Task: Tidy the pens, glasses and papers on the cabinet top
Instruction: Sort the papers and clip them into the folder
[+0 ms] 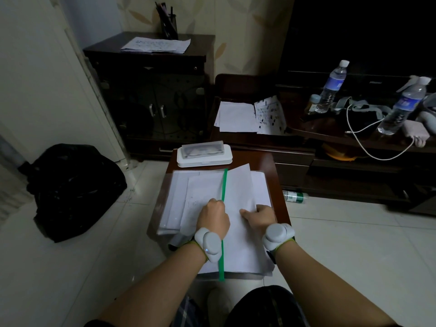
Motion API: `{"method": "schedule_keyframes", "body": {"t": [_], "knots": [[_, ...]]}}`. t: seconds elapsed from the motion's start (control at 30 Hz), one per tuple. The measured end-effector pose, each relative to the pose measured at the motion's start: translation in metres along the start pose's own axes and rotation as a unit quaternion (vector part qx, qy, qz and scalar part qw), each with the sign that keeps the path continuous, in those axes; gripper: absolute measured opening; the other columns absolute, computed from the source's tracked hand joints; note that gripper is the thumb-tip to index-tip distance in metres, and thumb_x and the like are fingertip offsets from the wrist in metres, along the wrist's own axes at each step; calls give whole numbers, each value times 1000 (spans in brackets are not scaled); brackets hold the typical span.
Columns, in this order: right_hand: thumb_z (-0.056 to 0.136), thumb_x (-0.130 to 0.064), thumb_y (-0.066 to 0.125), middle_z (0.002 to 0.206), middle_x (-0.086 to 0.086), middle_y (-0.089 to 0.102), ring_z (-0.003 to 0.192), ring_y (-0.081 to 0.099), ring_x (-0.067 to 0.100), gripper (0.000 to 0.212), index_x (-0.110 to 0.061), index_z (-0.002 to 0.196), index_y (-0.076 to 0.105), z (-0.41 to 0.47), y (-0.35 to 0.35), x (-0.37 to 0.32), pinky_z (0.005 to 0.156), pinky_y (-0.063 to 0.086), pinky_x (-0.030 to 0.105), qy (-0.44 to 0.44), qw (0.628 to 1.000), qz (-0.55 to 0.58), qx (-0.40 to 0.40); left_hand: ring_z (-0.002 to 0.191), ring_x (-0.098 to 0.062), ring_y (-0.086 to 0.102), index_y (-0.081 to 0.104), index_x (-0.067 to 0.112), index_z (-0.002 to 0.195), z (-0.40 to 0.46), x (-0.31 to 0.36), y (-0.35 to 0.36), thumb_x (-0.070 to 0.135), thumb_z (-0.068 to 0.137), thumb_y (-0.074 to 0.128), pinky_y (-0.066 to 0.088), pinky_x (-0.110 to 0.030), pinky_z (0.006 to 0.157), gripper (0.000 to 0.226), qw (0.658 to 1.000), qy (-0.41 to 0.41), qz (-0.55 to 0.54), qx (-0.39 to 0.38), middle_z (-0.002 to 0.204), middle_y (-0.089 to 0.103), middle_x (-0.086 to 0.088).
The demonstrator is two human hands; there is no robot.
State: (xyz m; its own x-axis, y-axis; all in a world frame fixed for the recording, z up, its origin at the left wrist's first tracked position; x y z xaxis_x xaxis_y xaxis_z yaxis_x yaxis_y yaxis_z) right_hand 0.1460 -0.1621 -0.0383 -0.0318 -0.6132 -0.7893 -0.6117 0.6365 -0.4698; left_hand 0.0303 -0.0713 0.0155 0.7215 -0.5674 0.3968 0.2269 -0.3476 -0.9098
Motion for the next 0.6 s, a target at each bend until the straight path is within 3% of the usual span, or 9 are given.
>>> {"method": "schedule_keyframes", "body": {"t": [0.17,0.3,0.47,0.6], "knots": [[84,-19,65,100,19,68,93,63,32,26,3,98,67,-2,11,-7,78,48,32,-16,1000,0,1,99,-35,58,56,-5,96,-3,6,0,0,88,40,45,-34,74,19,1000,4,5,1,110,55,-19],[82,-19,66,92,17,67,79,56,26,25,3,95,66,-5,16,-11,68,41,26,-22,1000,17,-8,100,-33,58,56,-2,99,-5,5,0,2,91,39,46,-34,76,19,1000,6,20,10,112,54,-17],[75,-10,75,86,7,66,77,61,21,18,-8,91,68,-16,23,-23,70,49,27,-2,988,134,-71,105,-30,58,57,1,106,-4,3,-4,5,95,40,47,-32,80,21,999,-1,31,24,117,52,-14],[74,-6,75,90,12,67,75,61,22,20,-2,93,69,-19,33,-20,68,52,27,31,985,122,-121,101,-33,58,58,-2,101,-5,3,-9,3,93,41,47,-33,79,19,999,-4,2,31,113,52,-16]]}}
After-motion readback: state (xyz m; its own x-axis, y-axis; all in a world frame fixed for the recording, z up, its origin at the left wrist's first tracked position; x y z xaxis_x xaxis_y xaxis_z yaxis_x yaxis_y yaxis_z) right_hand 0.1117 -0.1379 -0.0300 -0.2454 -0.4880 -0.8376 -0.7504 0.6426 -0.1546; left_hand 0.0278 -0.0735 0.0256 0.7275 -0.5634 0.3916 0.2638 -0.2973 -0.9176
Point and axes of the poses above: each hand's wrist, its own z-axis towards the middle knuckle, its own y-axis out of the palm, x = y × z, the point moved 8 cm from there along z, towards the middle knuckle
